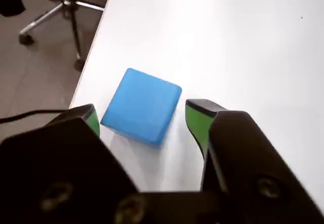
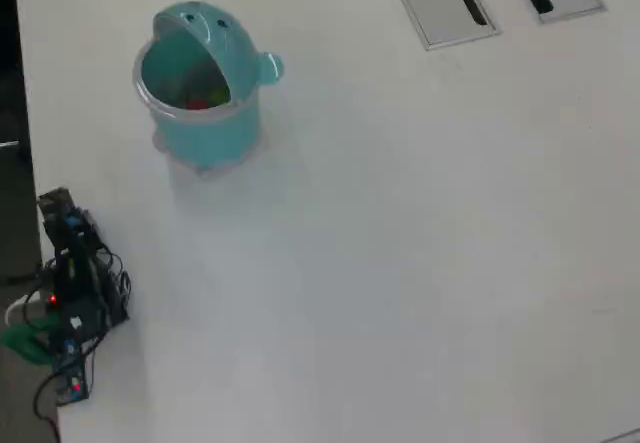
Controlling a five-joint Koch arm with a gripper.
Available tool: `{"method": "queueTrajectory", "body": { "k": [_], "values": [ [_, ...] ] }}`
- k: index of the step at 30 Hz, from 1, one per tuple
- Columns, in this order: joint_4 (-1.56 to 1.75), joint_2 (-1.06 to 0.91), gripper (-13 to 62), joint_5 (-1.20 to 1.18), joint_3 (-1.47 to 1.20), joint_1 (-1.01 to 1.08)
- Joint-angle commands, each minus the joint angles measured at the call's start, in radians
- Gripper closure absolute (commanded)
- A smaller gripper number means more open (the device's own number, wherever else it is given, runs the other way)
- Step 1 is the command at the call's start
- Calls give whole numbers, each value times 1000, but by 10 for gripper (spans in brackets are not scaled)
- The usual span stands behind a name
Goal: Grasp RGB lego blocks and put them in the bin one by one.
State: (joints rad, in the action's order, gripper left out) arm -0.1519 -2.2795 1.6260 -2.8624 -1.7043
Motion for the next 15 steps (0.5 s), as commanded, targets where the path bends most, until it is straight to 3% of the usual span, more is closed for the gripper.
{"method": "queueTrajectory", "body": {
  "k": [1,15],
  "values": [
    [54,17,192,12,18,-2],
    [207,235,192,2,66,-28]
  ]
}}
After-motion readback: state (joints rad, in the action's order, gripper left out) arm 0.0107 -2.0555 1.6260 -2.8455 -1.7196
